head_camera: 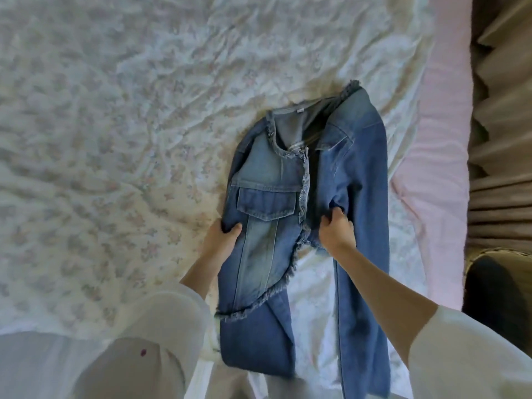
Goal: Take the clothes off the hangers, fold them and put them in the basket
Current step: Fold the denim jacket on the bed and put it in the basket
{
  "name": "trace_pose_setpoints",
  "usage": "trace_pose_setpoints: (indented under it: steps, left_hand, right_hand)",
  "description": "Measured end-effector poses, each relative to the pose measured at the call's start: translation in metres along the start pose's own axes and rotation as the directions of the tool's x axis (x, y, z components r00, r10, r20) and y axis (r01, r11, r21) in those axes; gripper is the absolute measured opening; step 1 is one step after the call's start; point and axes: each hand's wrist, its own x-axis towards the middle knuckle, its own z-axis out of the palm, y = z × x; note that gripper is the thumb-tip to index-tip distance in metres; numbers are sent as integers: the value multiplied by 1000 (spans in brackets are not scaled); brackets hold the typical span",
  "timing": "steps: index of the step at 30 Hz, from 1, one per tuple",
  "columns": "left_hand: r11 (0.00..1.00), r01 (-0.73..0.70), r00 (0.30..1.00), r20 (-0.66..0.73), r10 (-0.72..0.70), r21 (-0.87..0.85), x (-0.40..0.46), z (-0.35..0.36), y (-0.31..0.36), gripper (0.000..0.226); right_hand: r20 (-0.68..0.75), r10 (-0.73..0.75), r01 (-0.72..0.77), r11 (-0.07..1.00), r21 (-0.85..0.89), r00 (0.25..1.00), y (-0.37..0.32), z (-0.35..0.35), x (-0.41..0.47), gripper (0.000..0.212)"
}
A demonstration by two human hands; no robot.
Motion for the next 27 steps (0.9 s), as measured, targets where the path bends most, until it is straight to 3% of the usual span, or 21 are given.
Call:
trace_pose_setpoints:
  steps: [2,6,9,11,13,14,16,18,20,21,22,23,25,27]
  left_hand:
    - [994,-95,991,-86,100,57,-2,-7,6,21]
    - [976,-165,929,-311,203,143,-6,-25,10,29]
    - [991,-125,878,-459,135,52,-6,-28,25,26]
    - [994,-85,865,-501,37,-73,-3,-23,37,31]
    - [988,-22,879,-474,-53,-153,1,-17,48,36]
    - [993,18,896,-439,-66,-113,4,-13,49,41]
    - [985,64,937,-348,-4,163,4,-7,46,56]
    - [863,-78,920,-298,255,499,-1,-1,39,59]
    - [645,-330,797,-162,581,690,-7,11,32,51]
    - [560,-417,750,-77,657,716,-7,17,29,52]
    - [531,-466,762,16,648,708,-8,23,29,56]
    - [539,-466,809,92,580,701,-9,30,30,64]
    - [548,-384,895,154,417,744,-10,44,31,81]
    - [529,-319,925,135,356,786,-12,54,36,80]
  right_hand:
    - [-128,-15,42,977,209,992,-2,-7,-1,17]
    - [-360,37,94,936,339,932,-5,-39,-1,30]
    - [-419,91,79,925,372,904,-5,-64,4,23]
    - [-376,95,4,967,255,922,-4,-75,7,20]
    - [-266,111,-104,994,41,957,-2,-74,6,27]
    - [-229,104,-119,991,-53,968,-1,-70,4,33]
    - [-247,-14,-27,987,-160,969,-2,-60,-1,47]
    - [-302,-311,219,928,-302,901,-2,-46,-8,50]
    - [-261,-607,466,767,-442,751,-4,-31,-12,40]
    - [-197,-704,541,667,-512,682,-2,-25,-12,36]
    - [-99,-738,575,595,-562,667,-1,-20,-11,37]
    - [20,-705,572,557,-601,708,-1,-15,-10,47]
    - [235,-457,484,566,-667,858,0,-10,-7,81]
    - [310,-285,420,548,-723,907,3,-7,-5,98]
